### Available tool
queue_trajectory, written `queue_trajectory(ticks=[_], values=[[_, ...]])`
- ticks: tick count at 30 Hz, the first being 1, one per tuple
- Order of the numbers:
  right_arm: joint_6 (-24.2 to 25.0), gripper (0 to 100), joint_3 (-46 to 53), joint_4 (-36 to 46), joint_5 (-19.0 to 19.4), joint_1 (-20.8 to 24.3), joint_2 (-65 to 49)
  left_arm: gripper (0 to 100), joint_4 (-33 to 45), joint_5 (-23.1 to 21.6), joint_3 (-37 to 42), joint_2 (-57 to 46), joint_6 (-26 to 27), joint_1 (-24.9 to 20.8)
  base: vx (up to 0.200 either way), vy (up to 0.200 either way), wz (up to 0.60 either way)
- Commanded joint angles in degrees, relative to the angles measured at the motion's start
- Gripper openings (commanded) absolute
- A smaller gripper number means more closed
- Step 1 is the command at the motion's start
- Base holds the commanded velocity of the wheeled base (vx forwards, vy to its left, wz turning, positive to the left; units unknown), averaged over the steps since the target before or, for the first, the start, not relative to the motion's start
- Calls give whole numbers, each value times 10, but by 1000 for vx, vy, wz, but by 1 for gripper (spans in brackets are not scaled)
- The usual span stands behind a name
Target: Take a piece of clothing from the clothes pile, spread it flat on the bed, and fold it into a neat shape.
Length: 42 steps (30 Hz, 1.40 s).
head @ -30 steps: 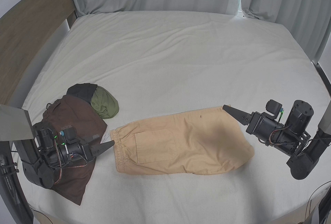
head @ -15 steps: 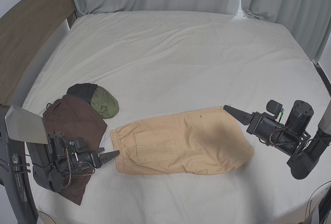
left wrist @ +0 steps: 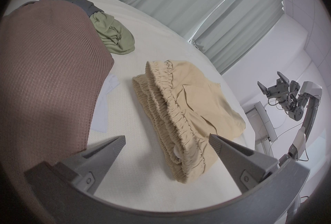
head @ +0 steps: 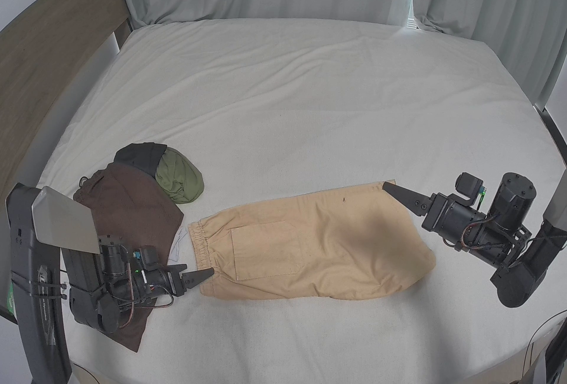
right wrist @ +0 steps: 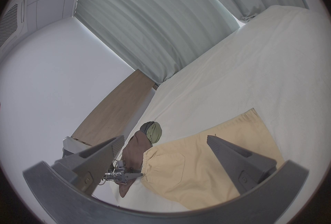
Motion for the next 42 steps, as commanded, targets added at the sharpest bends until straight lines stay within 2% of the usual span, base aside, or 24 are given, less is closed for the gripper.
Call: queue_trajectory(ticks=[1, 11, 15, 17, 21, 29, 41, 42], values=[[0, 100, 0, 0, 1, 0, 5, 100, -1, 2, -7, 18, -3, -4, 0, 0, 0], [-13, 100, 3, 0, 4, -6, 8, 100, -1, 26, -24, 34, -11, -21, 0, 0, 0], [-12, 100, 3, 0, 4, -7, 5, 100, -1, 42, -33, 33, -39, -39, 0, 0, 0], [-12, 100, 4, 0, 4, -7, 5, 100, -2, 80, -58, 33, -85, -60, 0, 0, 0], [-12, 100, 10, 0, 5, -7, 5, 100, -1, 114, -91, 33, -138, -78, 0, 0, 0], [-12, 100, 10, 0, 5, -9, 9, 100, -1, 118, -107, 35, -170, -87, 0, 0, 0], [-13, 100, 10, 0, 5, -8, 10, 100, -2, 118, -104, 35, -170, -91, 0, 0, 0], [-12, 100, 11, 0, 5, -8, 10, 0, -2, 118, -104, 35, -170, -91, 0, 0, 0]])
